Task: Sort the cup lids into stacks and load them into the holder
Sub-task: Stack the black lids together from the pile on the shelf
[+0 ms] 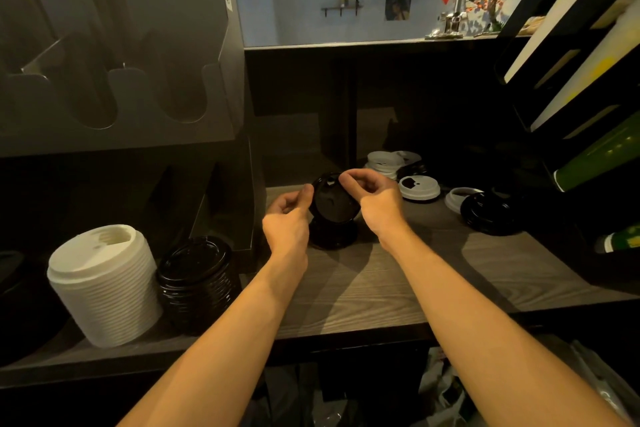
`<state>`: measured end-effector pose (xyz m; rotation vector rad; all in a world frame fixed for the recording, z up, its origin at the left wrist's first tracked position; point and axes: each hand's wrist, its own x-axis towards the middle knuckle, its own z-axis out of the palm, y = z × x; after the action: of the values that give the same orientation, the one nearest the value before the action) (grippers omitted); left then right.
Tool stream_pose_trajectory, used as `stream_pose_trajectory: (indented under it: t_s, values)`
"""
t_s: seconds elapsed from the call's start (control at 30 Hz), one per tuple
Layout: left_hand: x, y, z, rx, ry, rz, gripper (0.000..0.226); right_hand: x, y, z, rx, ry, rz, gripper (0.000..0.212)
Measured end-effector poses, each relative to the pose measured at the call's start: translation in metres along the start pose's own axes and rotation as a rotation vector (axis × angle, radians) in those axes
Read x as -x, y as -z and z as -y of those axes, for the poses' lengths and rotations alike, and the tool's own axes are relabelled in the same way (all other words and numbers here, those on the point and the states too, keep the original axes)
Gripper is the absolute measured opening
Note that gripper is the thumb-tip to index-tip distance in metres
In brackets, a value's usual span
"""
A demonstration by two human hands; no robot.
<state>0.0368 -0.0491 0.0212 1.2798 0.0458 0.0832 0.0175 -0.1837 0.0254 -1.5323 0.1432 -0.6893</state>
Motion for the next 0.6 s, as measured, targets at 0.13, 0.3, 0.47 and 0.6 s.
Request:
stream_pose_trajectory:
  t_s: [0.13,0.3,0.47,0.6]
  values:
    - [0.0024,-0.0003,-0.0036,0.030,0.045,0.016,0.012,-0.0011,0.0020,0.0009,-0.042,-0.004,0.028,0.011]
    - [0.0018,0.0006,-0.0045,0.058,0.085,0.002,0.030,-0.0019,0.0023,-0.0006,-0.041,-0.008,0.057,0.014]
    - [0.0022,-0.0011,-0.0044,0.049,0.061,0.008,0.023,-0.0024,0.0009,-0.0016,-0.052,-0.019,0.055,0.010]
    - [0.0047,-0.0032,-0.0059,0.002,0.012,0.055,0.020,-0.0034,0.0010,-0.0019,-0.043,-0.027,0.033,0.014]
